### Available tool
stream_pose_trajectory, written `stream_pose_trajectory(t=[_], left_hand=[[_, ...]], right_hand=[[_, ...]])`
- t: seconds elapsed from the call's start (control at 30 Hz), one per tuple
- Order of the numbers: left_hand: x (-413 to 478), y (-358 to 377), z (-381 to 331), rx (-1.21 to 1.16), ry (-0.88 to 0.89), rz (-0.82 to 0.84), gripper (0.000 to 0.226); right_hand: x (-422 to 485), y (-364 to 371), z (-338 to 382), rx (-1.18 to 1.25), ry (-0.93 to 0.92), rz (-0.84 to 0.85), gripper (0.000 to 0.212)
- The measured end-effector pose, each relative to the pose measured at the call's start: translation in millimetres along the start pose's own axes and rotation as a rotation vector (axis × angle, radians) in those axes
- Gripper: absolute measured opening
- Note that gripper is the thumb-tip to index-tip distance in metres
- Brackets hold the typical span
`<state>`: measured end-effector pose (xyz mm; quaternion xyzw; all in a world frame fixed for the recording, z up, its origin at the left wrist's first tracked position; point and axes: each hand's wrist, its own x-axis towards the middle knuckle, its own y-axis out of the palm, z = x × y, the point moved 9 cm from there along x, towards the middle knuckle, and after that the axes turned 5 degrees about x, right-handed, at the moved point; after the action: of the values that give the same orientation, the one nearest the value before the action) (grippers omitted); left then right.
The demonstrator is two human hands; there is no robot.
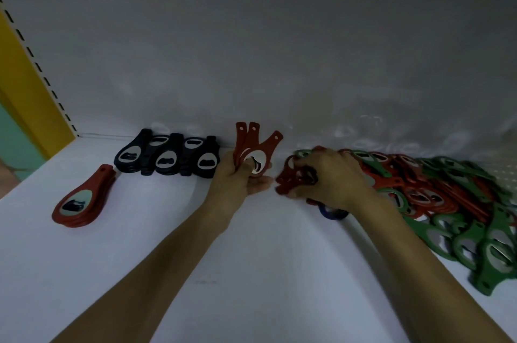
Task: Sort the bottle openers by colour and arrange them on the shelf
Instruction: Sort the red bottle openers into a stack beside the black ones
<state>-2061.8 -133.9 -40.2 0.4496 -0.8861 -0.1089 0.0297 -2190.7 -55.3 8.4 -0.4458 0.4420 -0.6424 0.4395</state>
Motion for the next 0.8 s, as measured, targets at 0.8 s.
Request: stream_pose_trajectory(t=[0.8], left_hand=[[-6, 16, 9, -0.350, -0.163, 0.104, 0.039]], right_hand=[[-14, 4, 75, 0.303, -0.300, -0.360, 0.029]])
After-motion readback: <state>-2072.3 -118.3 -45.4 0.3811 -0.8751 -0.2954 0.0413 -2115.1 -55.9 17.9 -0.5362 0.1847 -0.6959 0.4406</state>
